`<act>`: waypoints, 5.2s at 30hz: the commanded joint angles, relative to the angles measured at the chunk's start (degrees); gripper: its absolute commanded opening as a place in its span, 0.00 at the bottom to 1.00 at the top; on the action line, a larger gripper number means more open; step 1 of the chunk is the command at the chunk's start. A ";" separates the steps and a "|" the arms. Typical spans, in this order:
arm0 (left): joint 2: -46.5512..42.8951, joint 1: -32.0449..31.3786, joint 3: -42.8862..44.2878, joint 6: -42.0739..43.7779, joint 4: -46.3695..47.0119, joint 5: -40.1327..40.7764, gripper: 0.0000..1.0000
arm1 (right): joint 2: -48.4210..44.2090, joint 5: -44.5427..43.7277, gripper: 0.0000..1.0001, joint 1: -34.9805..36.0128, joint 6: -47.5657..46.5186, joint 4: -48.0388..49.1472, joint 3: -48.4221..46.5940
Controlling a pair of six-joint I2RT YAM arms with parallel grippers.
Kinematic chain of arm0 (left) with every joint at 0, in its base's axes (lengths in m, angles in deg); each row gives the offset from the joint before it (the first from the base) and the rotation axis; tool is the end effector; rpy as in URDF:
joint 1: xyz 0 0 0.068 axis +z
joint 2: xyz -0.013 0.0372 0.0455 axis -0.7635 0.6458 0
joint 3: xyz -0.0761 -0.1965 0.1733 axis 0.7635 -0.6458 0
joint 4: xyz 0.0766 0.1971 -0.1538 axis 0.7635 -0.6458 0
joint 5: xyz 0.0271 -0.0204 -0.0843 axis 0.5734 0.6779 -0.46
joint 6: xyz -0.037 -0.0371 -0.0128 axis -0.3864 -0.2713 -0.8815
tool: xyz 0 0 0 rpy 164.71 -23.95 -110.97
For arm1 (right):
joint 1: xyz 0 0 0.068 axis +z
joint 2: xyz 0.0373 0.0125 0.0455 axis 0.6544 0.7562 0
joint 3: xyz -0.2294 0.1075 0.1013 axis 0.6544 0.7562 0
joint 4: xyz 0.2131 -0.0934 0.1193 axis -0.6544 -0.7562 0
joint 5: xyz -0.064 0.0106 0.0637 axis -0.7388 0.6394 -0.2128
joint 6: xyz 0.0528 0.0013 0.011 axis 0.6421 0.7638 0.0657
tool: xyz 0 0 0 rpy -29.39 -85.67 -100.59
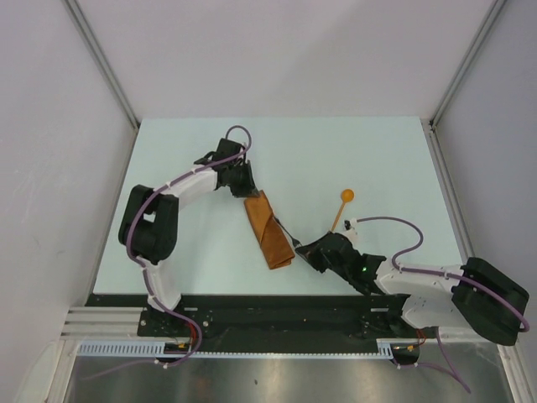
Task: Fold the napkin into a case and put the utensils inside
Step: Insert the fork into the folded napkin, then pick up the spoon from the center of the board, then pass from the right arm to the left
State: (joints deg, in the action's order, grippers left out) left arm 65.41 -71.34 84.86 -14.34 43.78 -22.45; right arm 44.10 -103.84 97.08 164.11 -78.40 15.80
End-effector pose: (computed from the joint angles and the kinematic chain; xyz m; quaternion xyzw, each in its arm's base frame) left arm 0.3666 -0.1551 0.2005 -0.0443 0.9426 -0.2525 0.2141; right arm 0.1300 0.1746 0.1600 0.3122 0.8262 0.3860 0.2663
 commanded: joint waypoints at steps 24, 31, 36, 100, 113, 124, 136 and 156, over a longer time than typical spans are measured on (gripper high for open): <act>6.24 -0.06 5.59 1.95 -4.35 2.74 0.03 | 13.65 -0.06 0.00 1.19 1.71 18.24 -1.97; 6.51 -0.41 5.94 1.95 -4.70 2.57 0.02 | 17.08 -1.02 0.00 1.36 2.41 22.99 -2.23; 6.51 -0.50 5.77 1.86 -4.79 2.65 0.02 | 19.37 -1.90 0.00 1.36 3.12 26.25 -2.58; -32.77 -15.35 -18.57 -1.12 2.33 -3.41 0.55 | 28.04 2.24 0.81 -36.80 -58.15 -39.74 -44.40; -33.84 -15.79 -17.53 -0.07 0.93 -3.41 0.55 | 44.77 -4.20 0.54 -30.80 -52.69 -43.27 -51.89; -29.01 -15.79 -15.06 3.45 3.64 -10.08 0.85 | 36.62 -1.39 0.00 -27.73 -51.56 -37.03 -47.33; -21.88 -16.14 -13.74 2.31 10.85 -16.67 0.84 | 12.96 20.33 0.00 -23.86 -25.81 -19.28 -33.36; -26.45 -15.09 -13.92 5.55 1.47 -20.29 0.00 | 8.47 28.57 0.24 -19.37 -20.23 -7.76 -29.04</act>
State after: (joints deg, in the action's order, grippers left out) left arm 42.89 -86.31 68.93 -12.24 49.03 -40.38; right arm 53.10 -80.58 78.50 146.04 -91.88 -13.03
